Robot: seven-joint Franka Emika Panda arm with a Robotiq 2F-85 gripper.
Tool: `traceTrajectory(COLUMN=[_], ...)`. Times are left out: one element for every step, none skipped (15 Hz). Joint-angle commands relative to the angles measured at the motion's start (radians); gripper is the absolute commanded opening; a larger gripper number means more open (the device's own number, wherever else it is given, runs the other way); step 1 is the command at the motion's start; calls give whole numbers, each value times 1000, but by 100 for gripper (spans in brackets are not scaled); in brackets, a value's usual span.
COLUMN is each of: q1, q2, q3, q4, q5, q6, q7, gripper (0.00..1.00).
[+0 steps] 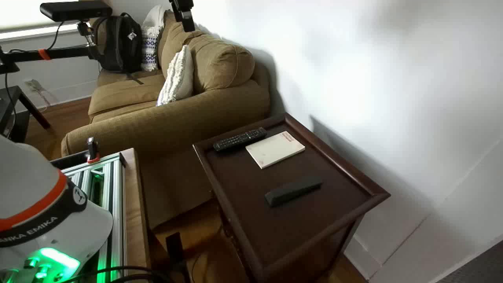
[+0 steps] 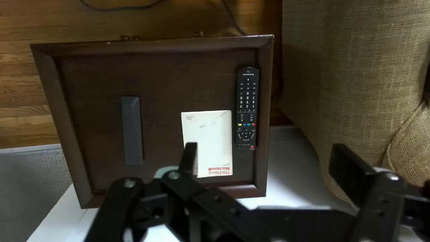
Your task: Flip the gray remote control over
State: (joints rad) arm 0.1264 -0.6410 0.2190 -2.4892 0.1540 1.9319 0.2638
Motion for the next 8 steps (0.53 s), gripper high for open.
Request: traceTrajectory(q1=[3,3,3,3,3,3,3,-22], q2=[1,1,1,1,1,1,1,12], q3=[-3,-3,-3,-3,-3,-3,-3,-15], q4=[2,2,2,2,2,2,2,2], q5=[-2,-2,-2,-2,-2,-2,-2,-7], q6=[-2,-2,-2,-2,-2,-2,-2,2], q7=[1,1,1,1,1,1,1,21], gripper=[100,100,100,100,100,100,100,100])
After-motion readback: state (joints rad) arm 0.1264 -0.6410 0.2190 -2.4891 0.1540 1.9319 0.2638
